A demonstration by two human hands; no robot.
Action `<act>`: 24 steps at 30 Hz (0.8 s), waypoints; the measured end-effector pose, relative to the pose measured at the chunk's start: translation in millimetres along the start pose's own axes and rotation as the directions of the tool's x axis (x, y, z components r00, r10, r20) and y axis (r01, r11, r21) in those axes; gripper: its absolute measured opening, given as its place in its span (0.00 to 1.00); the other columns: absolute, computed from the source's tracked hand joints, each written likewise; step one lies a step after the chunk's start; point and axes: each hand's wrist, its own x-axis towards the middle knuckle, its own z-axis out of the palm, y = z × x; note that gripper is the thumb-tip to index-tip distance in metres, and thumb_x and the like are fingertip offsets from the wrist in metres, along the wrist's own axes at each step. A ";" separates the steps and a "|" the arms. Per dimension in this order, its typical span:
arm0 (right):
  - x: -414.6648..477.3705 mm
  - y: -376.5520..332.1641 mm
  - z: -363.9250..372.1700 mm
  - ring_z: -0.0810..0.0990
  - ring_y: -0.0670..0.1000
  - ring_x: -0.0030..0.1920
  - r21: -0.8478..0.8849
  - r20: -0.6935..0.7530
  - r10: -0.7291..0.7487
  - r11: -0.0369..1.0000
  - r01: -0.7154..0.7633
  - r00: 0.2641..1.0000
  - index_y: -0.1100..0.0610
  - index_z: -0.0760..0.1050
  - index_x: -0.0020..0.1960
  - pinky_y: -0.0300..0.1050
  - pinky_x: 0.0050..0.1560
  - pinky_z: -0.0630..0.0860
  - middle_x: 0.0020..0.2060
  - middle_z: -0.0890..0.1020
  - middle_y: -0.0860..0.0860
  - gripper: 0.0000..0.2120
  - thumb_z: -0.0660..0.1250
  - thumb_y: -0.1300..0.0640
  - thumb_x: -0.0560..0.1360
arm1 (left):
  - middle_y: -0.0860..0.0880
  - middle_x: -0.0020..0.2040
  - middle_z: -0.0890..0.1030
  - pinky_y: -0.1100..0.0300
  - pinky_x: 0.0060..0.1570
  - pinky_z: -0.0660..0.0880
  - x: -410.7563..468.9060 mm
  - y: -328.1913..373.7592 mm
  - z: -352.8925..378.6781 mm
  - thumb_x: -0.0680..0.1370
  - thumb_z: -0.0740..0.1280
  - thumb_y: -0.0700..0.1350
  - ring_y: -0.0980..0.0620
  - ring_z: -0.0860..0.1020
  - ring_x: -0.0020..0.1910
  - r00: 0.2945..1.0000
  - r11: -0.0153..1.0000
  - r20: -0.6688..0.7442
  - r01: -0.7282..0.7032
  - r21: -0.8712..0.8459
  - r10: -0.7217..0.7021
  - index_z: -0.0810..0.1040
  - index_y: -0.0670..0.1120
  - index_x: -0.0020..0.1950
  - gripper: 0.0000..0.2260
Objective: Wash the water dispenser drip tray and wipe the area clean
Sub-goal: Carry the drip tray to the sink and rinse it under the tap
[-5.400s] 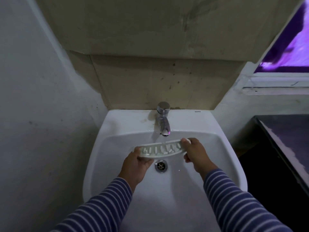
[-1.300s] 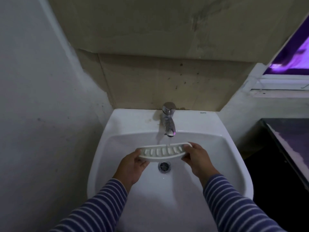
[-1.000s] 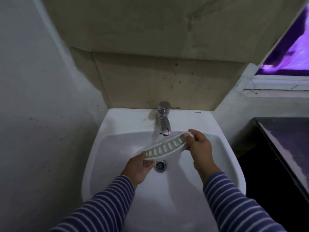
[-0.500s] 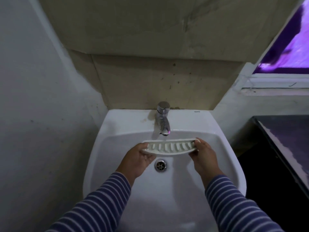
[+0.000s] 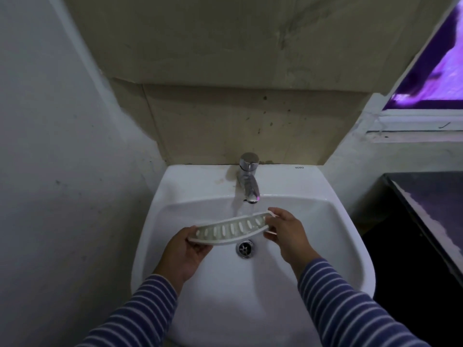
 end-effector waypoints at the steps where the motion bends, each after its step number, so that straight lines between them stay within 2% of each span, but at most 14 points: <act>1: -0.1 -3.3 -1.9 0.79 0.54 0.43 -0.045 -0.014 -0.018 0.999 0.017 1.000 0.58 0.78 0.54 0.45 0.42 0.77 0.45 0.81 0.56 0.10 0.64 0.66 0.74 | 0.40 0.41 0.83 0.49 0.42 0.78 -0.1 -2.9 -0.7 0.77 0.61 0.39 0.43 0.81 0.43 1.000 1.000 0.004 0.028 -0.005 -0.028 0.78 0.39 0.46 0.07; 4: -1.6 -14.3 -3.9 0.78 0.49 0.46 -0.342 -0.086 -0.138 0.934 0.101 0.987 0.54 0.77 0.55 0.40 0.43 0.74 0.56 0.80 0.55 0.12 0.64 0.64 0.74 | 0.37 0.46 0.83 0.48 0.46 0.77 0.1 -9.9 1.5 0.76 0.59 0.35 0.40 0.80 0.48 0.996 0.997 0.037 0.081 0.013 -0.081 0.77 0.36 0.52 0.09; 6: -4.3 -26.0 1.2 0.76 0.51 0.57 -0.528 -0.081 -0.297 0.822 0.212 0.951 0.51 0.74 0.64 0.39 0.53 0.72 0.64 0.75 0.53 0.17 0.64 0.60 0.76 | 0.38 0.44 0.84 0.48 0.44 0.80 0.9 -14.5 6.1 0.77 0.62 0.34 0.42 0.81 0.46 0.996 0.995 0.041 0.083 0.048 -0.085 0.77 0.36 0.51 0.06; 9: -12.7 -54.4 19.3 0.68 0.51 0.68 -0.616 0.076 -0.588 0.607 0.502 0.805 0.51 0.67 0.70 0.43 0.66 0.65 0.70 0.69 0.51 0.23 0.65 0.59 0.76 | 0.39 0.41 0.84 0.49 0.41 0.80 1.8 -22.7 14.8 0.77 0.63 0.34 0.43 0.82 0.43 0.997 0.994 0.022 0.077 0.081 -0.079 0.77 0.36 0.51 0.05; 11: -18.4 -73.1 35.4 0.64 0.51 0.71 -0.635 0.238 -0.686 0.426 0.644 0.688 0.53 0.63 0.73 0.39 0.68 0.59 0.73 0.66 0.53 0.26 0.64 0.59 0.76 | 0.39 0.42 0.85 0.50 0.42 0.79 1.5 -27.6 19.0 0.77 0.63 0.35 0.43 0.83 0.43 0.996 0.994 0.045 0.071 0.083 -0.075 0.77 0.36 0.53 0.06; 12: -19.5 -80.3 43.0 0.61 0.52 0.73 -0.651 0.320 -0.690 0.338 0.680 0.649 0.55 0.61 0.74 0.38 0.69 0.55 0.74 0.64 0.54 0.28 0.64 0.60 0.77 | 0.38 0.44 0.85 0.51 0.43 0.79 0.9 -29.2 21.2 0.77 0.63 0.35 0.43 0.84 0.44 0.996 0.995 0.059 0.066 0.081 -0.071 0.76 0.36 0.54 0.07; 14: -19.3 -87.8 54.2 0.54 0.53 0.76 -0.681 0.448 -0.643 0.206 0.703 0.621 0.58 0.55 0.76 0.39 0.70 0.50 0.77 0.57 0.55 0.30 0.62 0.60 0.77 | 0.37 0.49 0.83 0.50 0.44 0.79 0.1 -31.5 25.3 0.77 0.64 0.36 0.42 0.83 0.46 0.995 0.996 0.070 0.060 0.070 -0.065 0.76 0.36 0.55 0.08; 16: -19.4 -85.7 58.3 0.50 0.54 0.77 -0.703 0.501 -0.594 0.145 0.696 0.630 0.59 0.53 0.77 0.40 0.70 0.48 0.78 0.53 0.56 0.31 0.61 0.60 0.77 | 0.37 0.52 0.82 0.50 0.45 0.79 -0.2 -32.3 28.5 0.77 0.64 0.36 0.41 0.82 0.50 0.995 0.997 0.071 0.061 0.055 -0.065 0.76 0.36 0.56 0.09; 19: -21.9 -75.1 50.9 0.49 0.54 0.77 -0.729 0.558 -0.559 0.023 0.684 0.614 0.59 0.53 0.77 0.43 0.74 0.47 0.78 0.53 0.56 0.31 0.60 0.61 0.77 | 0.36 0.53 0.81 0.49 0.46 0.78 -1.2 -32.1 30.8 0.77 0.64 0.35 0.40 0.81 0.51 0.996 0.997 0.066 0.057 0.047 -0.060 0.75 0.35 0.58 0.10; 20: -23.1 -71.2 46.6 0.48 0.53 0.78 -0.723 0.578 -0.538 0.011 0.691 0.613 0.59 0.52 0.77 0.43 0.75 0.47 0.78 0.52 0.55 0.31 0.60 0.62 0.77 | 0.36 0.54 0.80 0.50 0.45 0.78 -1.6 -31.9 30.8 0.77 0.64 0.35 0.40 0.81 0.51 0.996 0.997 0.065 0.057 0.050 -0.060 0.74 0.35 0.59 0.11; 21: -24.7 -69.1 42.6 0.48 0.52 0.78 -0.706 0.586 -0.524 0.044 0.707 0.618 0.57 0.52 0.77 0.42 0.75 0.48 0.78 0.51 0.53 0.32 0.61 0.62 0.77 | 0.36 0.55 0.80 0.50 0.44 0.78 -1.9 -31.8 30.4 0.77 0.64 0.36 0.40 0.81 0.51 0.996 0.997 0.064 0.058 0.052 -0.061 0.74 0.36 0.59 0.11; 24: -25.5 -71.9 30.3 0.51 0.47 0.76 -0.624 0.544 -0.511 0.282 0.728 0.665 0.51 0.58 0.76 0.38 0.72 0.52 0.77 0.55 0.48 0.29 0.63 0.59 0.77 | 0.35 0.56 0.80 0.51 0.42 0.80 -2.6 -32.3 28.3 0.78 0.64 0.36 0.40 0.81 0.51 0.996 0.997 0.067 0.061 0.052 -0.065 0.74 0.36 0.60 0.12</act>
